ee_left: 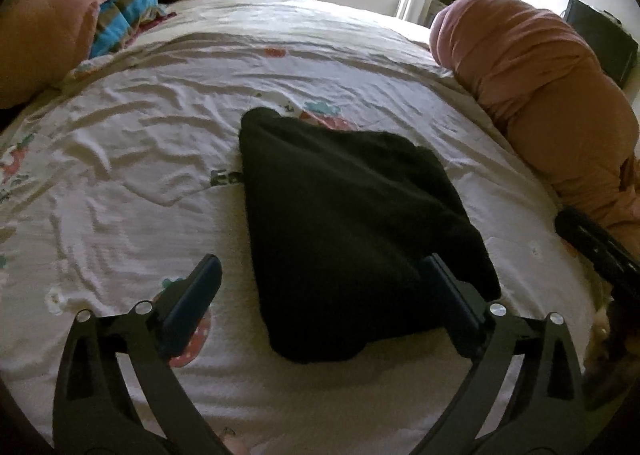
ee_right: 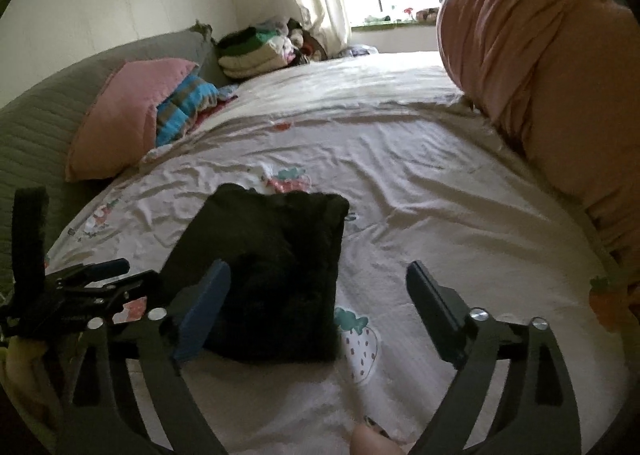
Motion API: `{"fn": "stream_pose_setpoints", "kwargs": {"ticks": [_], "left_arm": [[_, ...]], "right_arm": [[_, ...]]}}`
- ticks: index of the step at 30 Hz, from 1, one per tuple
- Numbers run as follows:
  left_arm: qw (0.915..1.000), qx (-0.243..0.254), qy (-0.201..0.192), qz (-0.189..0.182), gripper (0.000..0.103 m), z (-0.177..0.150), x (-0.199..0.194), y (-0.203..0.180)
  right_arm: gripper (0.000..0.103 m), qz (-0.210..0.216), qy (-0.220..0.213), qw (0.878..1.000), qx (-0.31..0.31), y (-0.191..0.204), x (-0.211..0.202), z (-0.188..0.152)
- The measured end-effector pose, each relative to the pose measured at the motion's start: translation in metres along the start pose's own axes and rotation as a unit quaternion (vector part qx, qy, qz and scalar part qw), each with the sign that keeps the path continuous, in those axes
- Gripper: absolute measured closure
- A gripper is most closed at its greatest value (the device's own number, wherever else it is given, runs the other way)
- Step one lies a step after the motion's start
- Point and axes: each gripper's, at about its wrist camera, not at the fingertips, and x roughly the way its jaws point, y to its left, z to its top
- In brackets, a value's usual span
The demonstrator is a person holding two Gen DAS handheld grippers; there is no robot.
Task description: Fold small clothes
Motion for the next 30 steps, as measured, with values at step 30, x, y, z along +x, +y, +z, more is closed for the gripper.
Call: {"fn": "stream_pose_setpoints", "kwargs": {"ticks": [30], "left_arm": [[0.999, -0.012, -0.039, 0.016, 0.01, -0.123, -0.08, 0.022]], "right_arm": [[0.005, -0.073, 0.014, 0.997, -0.036, 0.067, -0.045, -0.114]]}}
